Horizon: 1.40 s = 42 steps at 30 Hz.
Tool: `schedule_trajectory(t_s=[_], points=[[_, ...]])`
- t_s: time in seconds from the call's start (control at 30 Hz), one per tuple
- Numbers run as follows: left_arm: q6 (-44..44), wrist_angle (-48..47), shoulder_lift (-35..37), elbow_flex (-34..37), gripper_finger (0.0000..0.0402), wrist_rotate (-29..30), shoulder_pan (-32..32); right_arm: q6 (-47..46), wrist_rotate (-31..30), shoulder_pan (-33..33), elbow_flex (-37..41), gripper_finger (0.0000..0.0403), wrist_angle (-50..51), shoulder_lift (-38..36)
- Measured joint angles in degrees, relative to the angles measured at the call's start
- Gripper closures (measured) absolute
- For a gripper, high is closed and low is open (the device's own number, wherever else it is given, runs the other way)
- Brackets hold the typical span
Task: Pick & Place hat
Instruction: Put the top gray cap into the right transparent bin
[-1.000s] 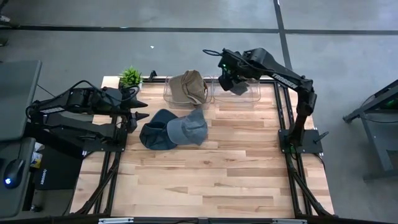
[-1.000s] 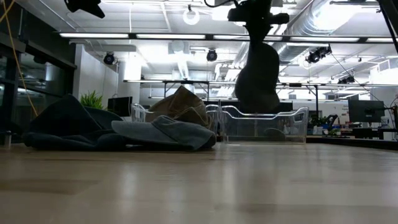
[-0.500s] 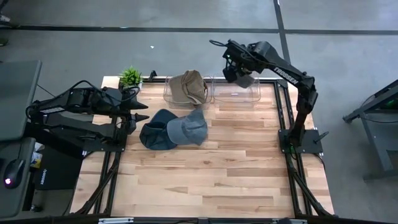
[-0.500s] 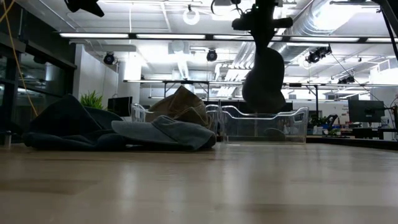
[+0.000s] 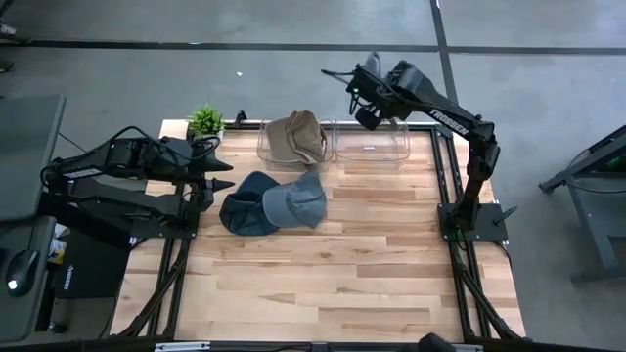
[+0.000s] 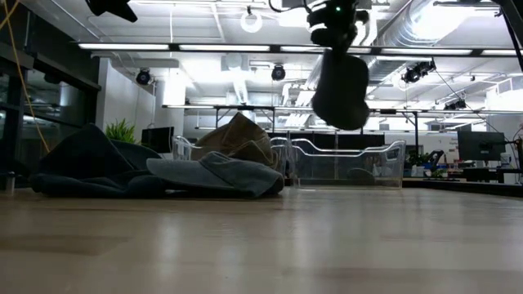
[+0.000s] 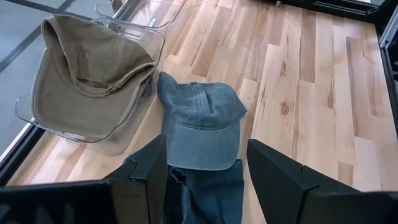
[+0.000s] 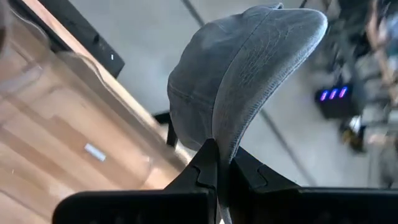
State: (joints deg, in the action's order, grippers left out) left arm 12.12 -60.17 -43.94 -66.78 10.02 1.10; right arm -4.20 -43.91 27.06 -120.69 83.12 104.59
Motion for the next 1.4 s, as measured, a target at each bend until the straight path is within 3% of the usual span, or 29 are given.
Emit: schedule_trajectory(t_s=[0.13, 0.27, 0.5, 0.67, 0.87, 1.2, 1.4], points=[[0.09, 0.01, 0.0, 0.0, 0.022, 0.02, 0.02, 2.47, -4.62, -3.2, 5.27, 0.0399, -4.72, -0.01], [0.12, 0.01, 0.0, 0.0, 0.022, 0.2, 0.01, 3.23, -14.35, -5.75, 14.2, 0.0399, -9.33, 0.01], [1.14, 0.01, 0.0, 0.0, 0.022, 0.17, 0.0, 3.38, -18.66, -8.26, 30.06, 0.0399, -18.59, 0.05], [1.95, 0.01, -0.01, 0.0, 0.022, 0.12, 0.01, 3.23, -16.18, -10.15, 38.3, 0.0399, -26.83, 0.07], [3.17, 0.01, -0.02, 0.0, 0.022, -0.2, 0.01, 2.66, -8.02, -11.13, 44.14, 0.0399, -33.13, 0.07], [3.21, 0.01, -0.04, 0.0, 0.022, -0.17, 0.0, 3.67, 5.06, -10.23, 44.61, 0.04, -31.68, -0.01], [3.21, 0.01, -0.04, 0.0, 0.022, 0.01, 0.02, 0.73, 5.36, -10.17, 44.61, 0.04, -31.7, -0.45]])
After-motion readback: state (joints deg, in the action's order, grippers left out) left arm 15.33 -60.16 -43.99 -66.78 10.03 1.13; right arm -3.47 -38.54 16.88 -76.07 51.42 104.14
